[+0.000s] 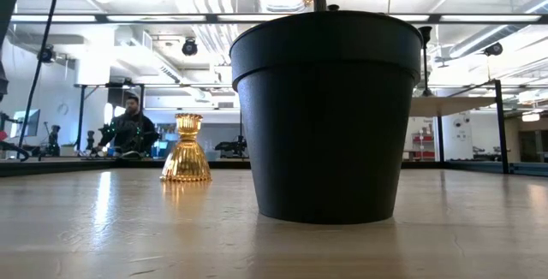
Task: Pick & Place candle stick holders
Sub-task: Put the bottom yellow glass candle holder on the shelf
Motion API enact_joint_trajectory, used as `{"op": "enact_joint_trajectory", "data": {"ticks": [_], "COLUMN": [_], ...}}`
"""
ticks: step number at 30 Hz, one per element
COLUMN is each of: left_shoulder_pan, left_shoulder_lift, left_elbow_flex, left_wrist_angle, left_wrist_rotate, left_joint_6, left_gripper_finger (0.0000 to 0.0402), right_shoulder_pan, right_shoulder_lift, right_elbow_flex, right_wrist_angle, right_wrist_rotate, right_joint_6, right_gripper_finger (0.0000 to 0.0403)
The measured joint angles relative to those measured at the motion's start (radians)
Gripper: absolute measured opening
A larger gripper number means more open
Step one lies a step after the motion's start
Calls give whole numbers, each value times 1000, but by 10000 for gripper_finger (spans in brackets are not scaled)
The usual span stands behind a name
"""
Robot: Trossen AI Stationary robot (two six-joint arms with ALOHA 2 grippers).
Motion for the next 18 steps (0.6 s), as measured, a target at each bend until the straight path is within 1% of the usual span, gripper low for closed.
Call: {"op": "enact_joint_trajectory", "data": {"ticks": [4, 8, 13, 18], "left_shoulder_pan": [0, -1, -1, -1], "left_shoulder_lift": [0, -3, -4, -5], "left_elbow_flex": [0, 0, 0, 0], "left_wrist_angle": [8, 20, 27, 34], "left_wrist_rotate": [0, 0, 0, 0], "left_joint_6": [-5, -8, -9, -9], "left_gripper_finger": [33, 33, 33, 33], "right_shoulder_pan": [-31, -59, -78, -89], "right_shoulder_lift": [39, 85, 149, 221], "right_elbow_flex": [27, 46, 119, 222], "right_wrist_angle": [-1, -4, -95, -211], "right_wrist_rotate": [0, 0, -4, -3], "right_joint_6": [0, -4, 20, 7], "right_gripper_finger": [160, 180, 186, 179]}}
